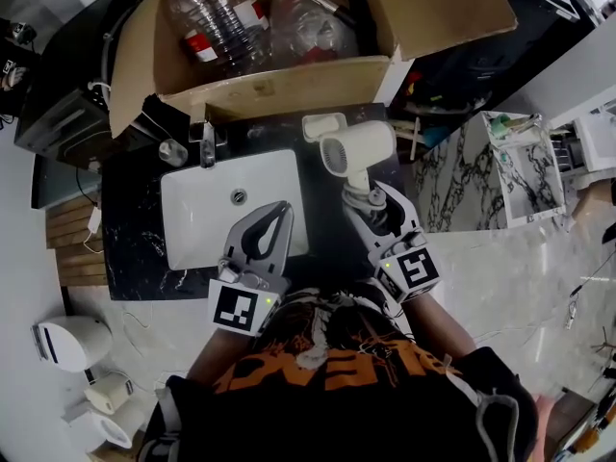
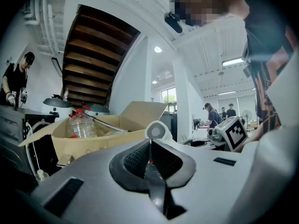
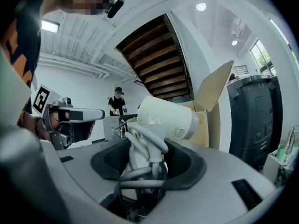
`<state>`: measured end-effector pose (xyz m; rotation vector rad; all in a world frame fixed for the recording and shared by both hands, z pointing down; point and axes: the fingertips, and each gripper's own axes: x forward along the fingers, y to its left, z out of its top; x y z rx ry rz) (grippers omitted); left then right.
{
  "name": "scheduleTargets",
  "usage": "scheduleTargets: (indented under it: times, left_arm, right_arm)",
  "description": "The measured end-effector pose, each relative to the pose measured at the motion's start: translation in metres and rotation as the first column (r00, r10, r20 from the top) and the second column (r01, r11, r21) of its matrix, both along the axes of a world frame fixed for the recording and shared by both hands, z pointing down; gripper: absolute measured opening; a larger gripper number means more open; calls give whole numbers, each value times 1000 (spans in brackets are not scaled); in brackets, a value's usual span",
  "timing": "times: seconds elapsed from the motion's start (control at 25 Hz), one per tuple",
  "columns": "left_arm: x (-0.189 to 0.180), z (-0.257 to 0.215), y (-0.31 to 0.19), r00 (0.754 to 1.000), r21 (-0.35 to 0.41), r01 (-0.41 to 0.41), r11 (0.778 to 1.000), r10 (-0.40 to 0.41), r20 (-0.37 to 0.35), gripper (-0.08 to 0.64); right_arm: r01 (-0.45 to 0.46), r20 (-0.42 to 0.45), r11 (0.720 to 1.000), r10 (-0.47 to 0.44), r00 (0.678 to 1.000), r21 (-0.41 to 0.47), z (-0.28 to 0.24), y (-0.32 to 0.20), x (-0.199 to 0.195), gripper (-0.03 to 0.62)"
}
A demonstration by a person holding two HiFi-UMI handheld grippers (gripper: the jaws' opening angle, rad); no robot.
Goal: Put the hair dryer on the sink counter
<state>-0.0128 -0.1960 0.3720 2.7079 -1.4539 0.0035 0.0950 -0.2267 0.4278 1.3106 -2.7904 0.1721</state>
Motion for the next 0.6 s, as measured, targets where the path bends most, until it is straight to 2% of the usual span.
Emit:
scheduleTargets:
  times: [0.6]
  left_arm:
    - [0, -3, 1, 1000, 2, 22, 1000, -22, 11, 32]
  right_arm:
    - [-39, -117, 989, 22, 993, -141, 86, -18, 13, 235]
